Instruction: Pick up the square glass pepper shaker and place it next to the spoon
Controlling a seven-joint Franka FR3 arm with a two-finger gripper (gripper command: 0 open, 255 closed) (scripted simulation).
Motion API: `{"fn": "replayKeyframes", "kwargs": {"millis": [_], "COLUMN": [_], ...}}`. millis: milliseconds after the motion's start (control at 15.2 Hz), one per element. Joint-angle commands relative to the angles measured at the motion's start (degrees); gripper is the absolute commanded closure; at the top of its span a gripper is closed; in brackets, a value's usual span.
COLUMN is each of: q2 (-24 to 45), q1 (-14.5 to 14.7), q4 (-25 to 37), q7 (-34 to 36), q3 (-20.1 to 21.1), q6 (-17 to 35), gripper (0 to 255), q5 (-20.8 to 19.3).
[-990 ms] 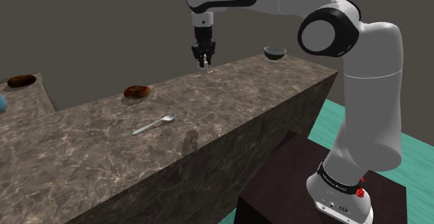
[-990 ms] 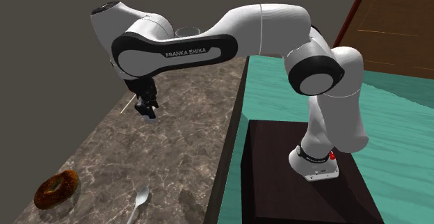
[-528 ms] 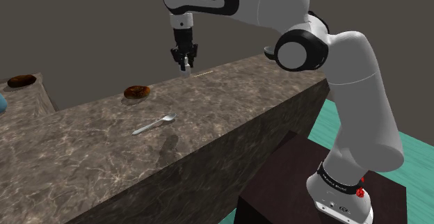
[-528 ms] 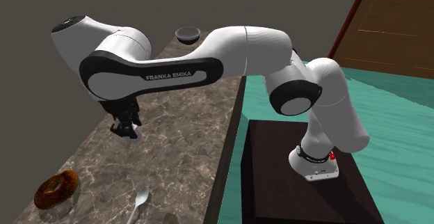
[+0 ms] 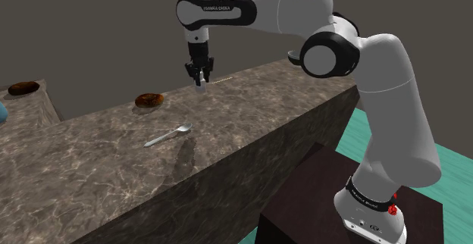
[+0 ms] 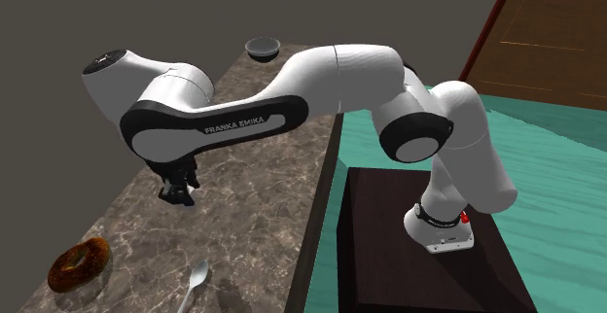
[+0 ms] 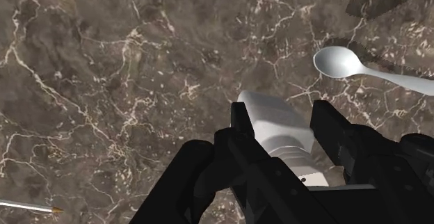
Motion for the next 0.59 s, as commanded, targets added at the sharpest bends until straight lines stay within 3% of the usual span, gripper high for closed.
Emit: {"fn": "replayKeyframes", "kwargs": {"millis": [0,528], "q2": [-0.14,-0.53], "q1": [0.11,0.58], "q4": [-1.84,-8.66], "q7": [-0.13,-0.54], "q3": [-0.01,0.03], "q6": [1.73,8.13], "gripper": [255,255], "q5": [0.0,0.04]}}
